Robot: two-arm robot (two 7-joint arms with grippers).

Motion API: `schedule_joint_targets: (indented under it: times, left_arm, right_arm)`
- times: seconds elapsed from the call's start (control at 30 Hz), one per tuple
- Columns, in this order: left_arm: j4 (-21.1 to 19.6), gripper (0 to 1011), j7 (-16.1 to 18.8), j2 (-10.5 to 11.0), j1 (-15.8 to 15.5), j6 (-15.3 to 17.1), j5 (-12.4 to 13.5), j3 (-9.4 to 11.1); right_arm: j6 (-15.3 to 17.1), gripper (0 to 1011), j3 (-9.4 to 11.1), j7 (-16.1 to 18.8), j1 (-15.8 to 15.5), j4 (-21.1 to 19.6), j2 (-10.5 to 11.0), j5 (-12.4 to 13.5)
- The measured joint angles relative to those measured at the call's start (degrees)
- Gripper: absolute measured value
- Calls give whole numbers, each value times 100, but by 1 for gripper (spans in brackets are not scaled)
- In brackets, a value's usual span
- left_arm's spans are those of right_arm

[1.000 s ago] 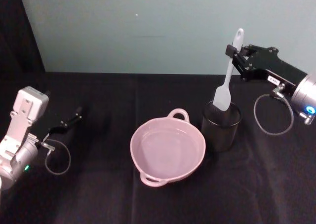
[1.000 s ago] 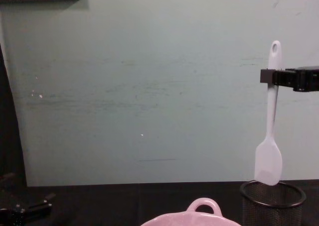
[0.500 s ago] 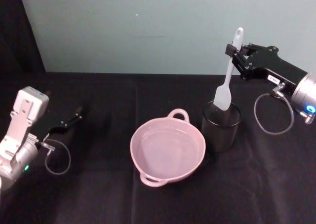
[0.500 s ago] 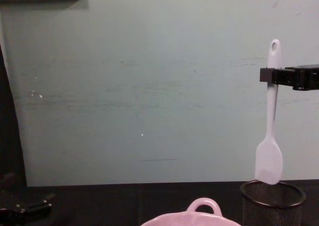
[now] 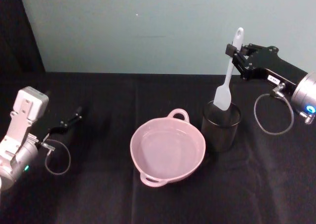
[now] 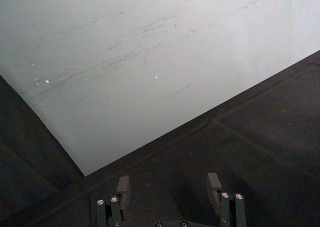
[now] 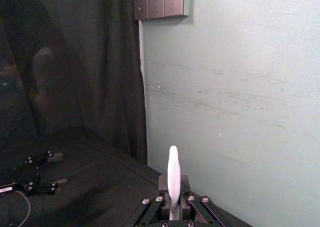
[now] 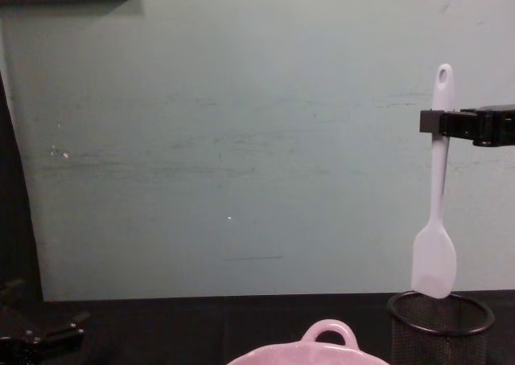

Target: Use the one hand to pick up the spoon and stir the clear water in the bowl.

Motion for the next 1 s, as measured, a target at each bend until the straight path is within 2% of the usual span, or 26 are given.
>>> schedule_joint_targets:
  times: [0.43, 0.6, 1.0]
  left_arm:
    - [0, 1005, 0, 0, 0, 0, 0, 0]
    - [0, 1005, 0, 0, 0, 0, 0, 0]
    - [0, 1005, 0, 0, 0, 0, 0, 0]
  right_arm:
    - [-7, 112, 1, -1, 0, 1, -1, 5]
    - [20, 112, -18, 4, -20, -72, -62, -33]
    - [59, 112, -386, 127, 59, -181, -400, -244]
